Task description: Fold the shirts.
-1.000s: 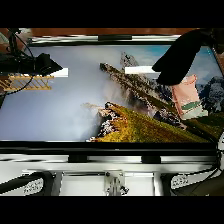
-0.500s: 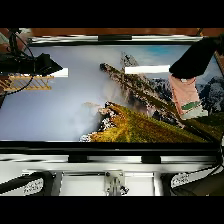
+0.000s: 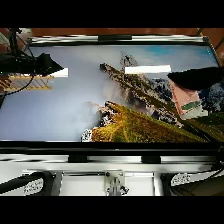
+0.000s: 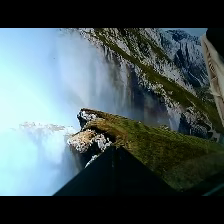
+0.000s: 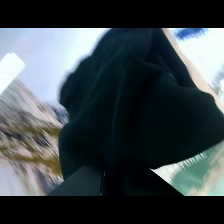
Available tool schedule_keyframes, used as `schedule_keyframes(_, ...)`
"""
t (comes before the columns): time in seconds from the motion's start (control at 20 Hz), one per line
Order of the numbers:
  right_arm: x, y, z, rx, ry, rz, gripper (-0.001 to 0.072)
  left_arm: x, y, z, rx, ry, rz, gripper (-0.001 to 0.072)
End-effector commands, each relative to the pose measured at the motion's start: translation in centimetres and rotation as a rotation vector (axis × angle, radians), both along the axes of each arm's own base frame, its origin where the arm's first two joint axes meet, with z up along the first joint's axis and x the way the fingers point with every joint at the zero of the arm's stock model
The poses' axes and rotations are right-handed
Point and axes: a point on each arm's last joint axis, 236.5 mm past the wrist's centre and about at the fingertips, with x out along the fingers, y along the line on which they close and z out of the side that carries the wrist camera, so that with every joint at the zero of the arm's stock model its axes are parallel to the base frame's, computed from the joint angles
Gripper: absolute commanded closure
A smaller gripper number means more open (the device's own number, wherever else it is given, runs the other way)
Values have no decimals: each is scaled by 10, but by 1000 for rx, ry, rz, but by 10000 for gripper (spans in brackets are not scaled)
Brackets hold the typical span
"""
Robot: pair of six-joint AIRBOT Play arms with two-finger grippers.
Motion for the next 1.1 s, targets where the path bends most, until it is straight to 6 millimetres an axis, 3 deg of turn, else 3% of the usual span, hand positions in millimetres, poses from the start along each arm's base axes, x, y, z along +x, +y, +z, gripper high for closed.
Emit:
schedule_keyframes(0.0,-56,11,-37,41,269,29,650,-2,-7,1,-2,-4,-16,670)
schedule_keyframes(0.25,-87,17,-81,72,425,37,650,-4,-13,1,-1,-4,-31,669)
schedule_keyframes(0.65,-107,22,-130,104,516,15,635,-4,-13,1,-1,-4,-30,670)
schedule_keyframes(0.7,-109,18,-132,88,525,11,567,-4,-13,1,-1,-4,-30,670)
schedule_keyframes(0.75,-111,13,-132,65,529,9,322,-4,-13,1,-1,-4,-30,670)
schedule_keyframes(0.8,-111,13,-131,54,524,35,150,-4,-13,1,-1,-4,-30,670)
schedule_keyframes(0.95,-104,8,-113,3,461,43,139,-2,-13,2,-3,-12,-24,669)
schedule_keyframes(1.05,-86,-4,-83,-78,330,5,140,0,-12,3,-4,-19,-18,670)
